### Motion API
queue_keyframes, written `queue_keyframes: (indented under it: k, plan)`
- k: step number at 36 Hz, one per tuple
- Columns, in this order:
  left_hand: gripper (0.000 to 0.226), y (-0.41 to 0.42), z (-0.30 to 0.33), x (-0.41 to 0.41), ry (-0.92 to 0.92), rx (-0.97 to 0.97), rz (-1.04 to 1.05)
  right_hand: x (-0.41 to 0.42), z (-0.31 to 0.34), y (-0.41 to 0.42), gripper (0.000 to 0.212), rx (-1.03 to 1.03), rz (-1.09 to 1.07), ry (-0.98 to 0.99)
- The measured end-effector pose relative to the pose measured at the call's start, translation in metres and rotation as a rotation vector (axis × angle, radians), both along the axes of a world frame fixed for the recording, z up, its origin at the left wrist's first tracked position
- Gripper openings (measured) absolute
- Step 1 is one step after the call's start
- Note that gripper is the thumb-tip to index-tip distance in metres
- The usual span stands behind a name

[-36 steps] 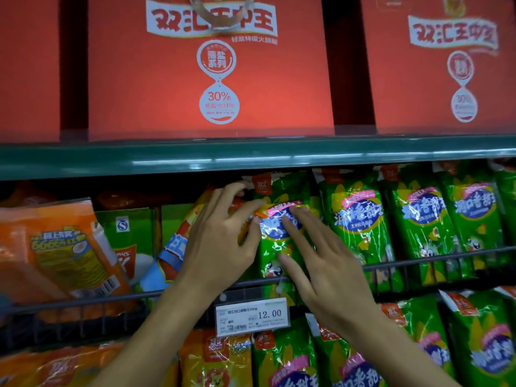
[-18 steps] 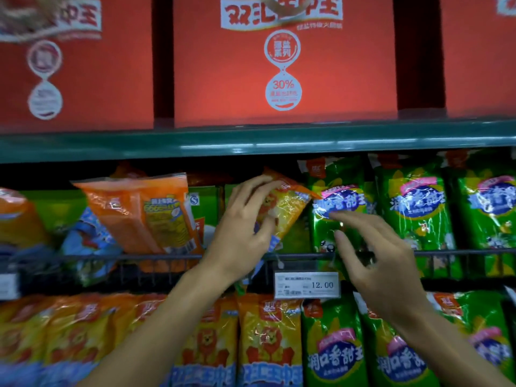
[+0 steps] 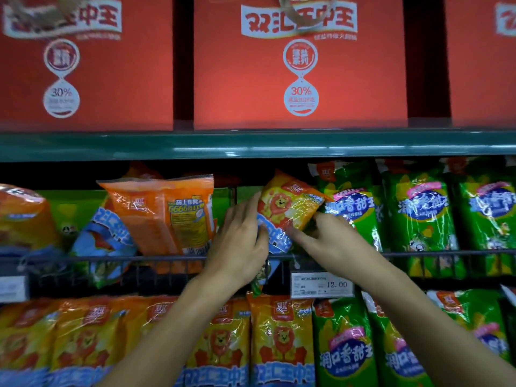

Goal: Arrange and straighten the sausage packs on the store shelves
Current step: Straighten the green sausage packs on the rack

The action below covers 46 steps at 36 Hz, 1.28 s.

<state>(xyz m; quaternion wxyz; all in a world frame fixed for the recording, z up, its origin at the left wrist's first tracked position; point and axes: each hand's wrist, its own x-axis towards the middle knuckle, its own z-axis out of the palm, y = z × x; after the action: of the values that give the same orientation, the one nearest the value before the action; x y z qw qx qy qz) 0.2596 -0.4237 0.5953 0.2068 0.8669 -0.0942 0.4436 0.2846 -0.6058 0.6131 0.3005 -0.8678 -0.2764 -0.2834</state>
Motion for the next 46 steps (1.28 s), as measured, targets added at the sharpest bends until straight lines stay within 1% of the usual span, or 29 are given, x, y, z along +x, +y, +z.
queue_keyframes:
  k: [3,7,9,12,16,18,21,23,26,28,31,35,37,38,42,46]
  plan:
    - [0.06,0.0,-0.003,0.0,-0.001,0.026,0.011,0.006,-0.003,0.005,0.039,0.07,0.064,0.039]
    - [0.058,0.003,-0.004,0.0,-0.042,0.031,-0.03,0.012,-0.011,0.01,0.021,0.263,0.213,0.069]
    - [0.058,0.004,-0.004,0.001,-0.071,0.01,-0.065,0.01,-0.011,0.015,0.017,0.348,0.267,0.054]
    - [0.058,0.006,-0.004,0.003,-0.132,-0.033,-0.105,0.006,-0.01,0.023,0.018,0.424,0.306,0.012]
    - [0.061,0.006,-0.004,0.006,-0.209,-0.045,-0.144,0.003,-0.005,0.027,0.021,0.534,0.372,-0.044]
    - [0.063,0.006,-0.004,0.007,-0.258,-0.064,-0.161,0.003,0.0,0.028,0.026,0.578,0.39,-0.088]
    - [0.064,0.007,-0.004,0.009,-0.312,-0.101,-0.187,0.005,0.013,0.026,0.037,0.633,0.345,-0.153]
    - [0.062,0.009,-0.005,0.01,-0.309,-0.127,-0.209,0.007,0.022,0.021,0.041,0.617,0.322,-0.141]
    - [0.061,0.009,-0.005,0.01,-0.265,-0.129,-0.195,0.014,0.025,0.012,0.044,0.504,0.288,-0.035]
    - [0.06,0.009,-0.005,0.009,-0.226,-0.121,-0.181,0.018,0.016,0.008,0.047,0.413,0.241,0.01]
    - [0.057,0.007,-0.006,0.006,-0.224,-0.083,-0.117,0.021,-0.003,0.008,0.046,0.339,0.205,-0.076]
    - [0.061,0.003,-0.008,0.003,-0.211,0.0,-0.022,0.019,-0.017,0.012,0.06,0.241,0.164,-0.139]
    - [0.064,0.003,-0.01,0.002,-0.195,0.025,-0.013,0.018,-0.021,0.014,0.063,0.177,0.126,-0.164]
    - [0.065,0.003,-0.01,0.001,-0.196,0.029,-0.013,0.018,-0.022,0.015,0.062,0.166,0.125,-0.163]
    - [0.058,0.003,-0.012,0.0,-0.257,0.029,-0.003,0.021,-0.016,0.018,0.058,0.238,0.245,-0.116]
    - [0.057,0.0,-0.013,0.0,-0.308,0.093,0.066,0.024,-0.013,0.024,0.058,0.18,0.222,-0.109]
